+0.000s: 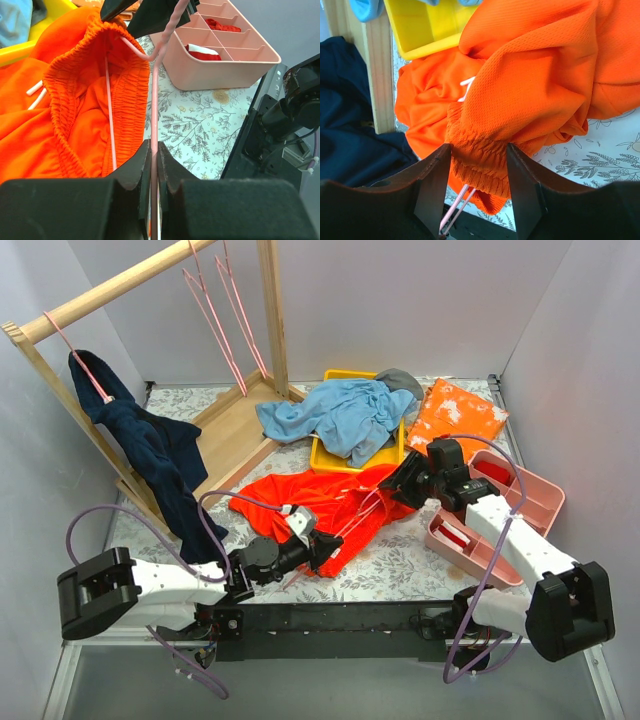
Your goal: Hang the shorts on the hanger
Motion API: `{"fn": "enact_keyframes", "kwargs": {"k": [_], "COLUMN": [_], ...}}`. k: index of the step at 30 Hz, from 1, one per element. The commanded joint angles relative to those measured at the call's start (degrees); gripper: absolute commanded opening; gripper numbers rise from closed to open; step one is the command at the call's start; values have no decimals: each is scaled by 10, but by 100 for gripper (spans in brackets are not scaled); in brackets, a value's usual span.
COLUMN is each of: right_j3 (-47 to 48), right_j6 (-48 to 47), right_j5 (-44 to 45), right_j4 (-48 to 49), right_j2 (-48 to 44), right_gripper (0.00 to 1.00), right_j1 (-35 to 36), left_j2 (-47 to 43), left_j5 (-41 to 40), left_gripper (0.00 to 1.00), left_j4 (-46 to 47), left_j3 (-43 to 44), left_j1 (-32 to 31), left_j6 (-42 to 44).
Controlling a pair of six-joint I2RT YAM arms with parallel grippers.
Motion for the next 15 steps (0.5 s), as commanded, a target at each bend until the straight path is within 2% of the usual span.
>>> {"fn": "enact_keyframes", "kwargs": {"k": [1,12,15], "right_j3": [-10,-29,-24], "right_j6": [-2,-33,-40], "right_j5": [-21,-31,-35], "right_j4": [12,-11,-13], "right_j2": [-30,-33,-36], "right_gripper": [56,50,26], "right_j1": [0,0,0], "left_j2": [28,98,120], "left_j5": [7,8,13], "left_gripper": [0,0,0], "left_j4": [61,130,145], "left_j3": [32,54,65], "left_j1": [-4,-27,-27], "left_j6": [27,68,66]}}
